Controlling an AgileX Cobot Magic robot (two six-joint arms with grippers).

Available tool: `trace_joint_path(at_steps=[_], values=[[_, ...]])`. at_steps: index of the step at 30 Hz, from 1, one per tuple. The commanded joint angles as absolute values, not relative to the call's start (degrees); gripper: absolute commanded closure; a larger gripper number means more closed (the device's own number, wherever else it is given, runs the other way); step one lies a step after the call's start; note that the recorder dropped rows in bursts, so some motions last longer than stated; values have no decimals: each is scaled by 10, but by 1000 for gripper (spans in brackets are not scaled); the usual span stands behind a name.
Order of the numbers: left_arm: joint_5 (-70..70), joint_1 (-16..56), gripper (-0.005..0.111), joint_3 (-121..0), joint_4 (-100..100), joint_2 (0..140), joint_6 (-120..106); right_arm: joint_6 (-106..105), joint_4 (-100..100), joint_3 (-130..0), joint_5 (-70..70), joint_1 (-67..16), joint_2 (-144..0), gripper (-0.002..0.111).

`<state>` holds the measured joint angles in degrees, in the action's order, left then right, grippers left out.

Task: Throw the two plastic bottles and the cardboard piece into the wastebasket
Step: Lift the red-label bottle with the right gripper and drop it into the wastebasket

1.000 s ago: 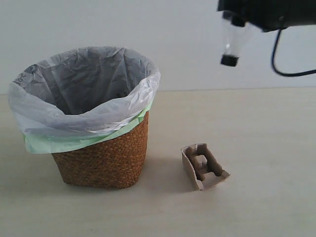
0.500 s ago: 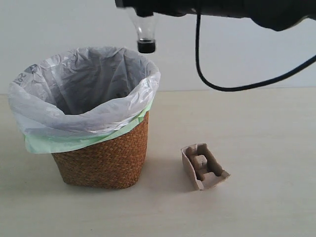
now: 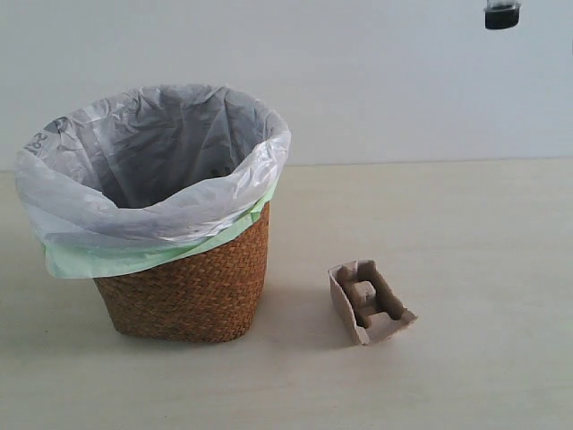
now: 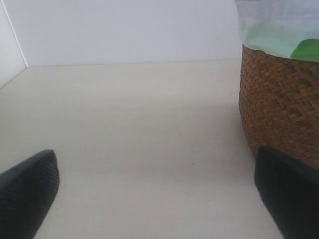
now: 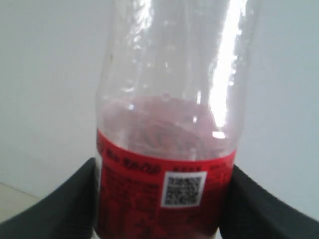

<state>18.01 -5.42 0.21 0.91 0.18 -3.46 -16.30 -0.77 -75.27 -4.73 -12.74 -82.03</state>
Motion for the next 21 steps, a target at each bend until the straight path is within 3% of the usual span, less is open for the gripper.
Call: trace_joint_path(at_steps=[1, 7, 15, 21], values=[[176, -51, -1, 0, 10, 0, -30, 18, -12, -755, -101, -133, -858, 108], [176, -51, -1, 0, 10, 0, -30, 102, -124, -763, -94, -238, -879, 108], [176, -51, -1, 0, 10, 0, -30, -13, -166, -866, -97, -402, -879, 108], [176, -51, -1, 0, 10, 0, -30, -109, -117, -869, -122, -405, -886, 108]])
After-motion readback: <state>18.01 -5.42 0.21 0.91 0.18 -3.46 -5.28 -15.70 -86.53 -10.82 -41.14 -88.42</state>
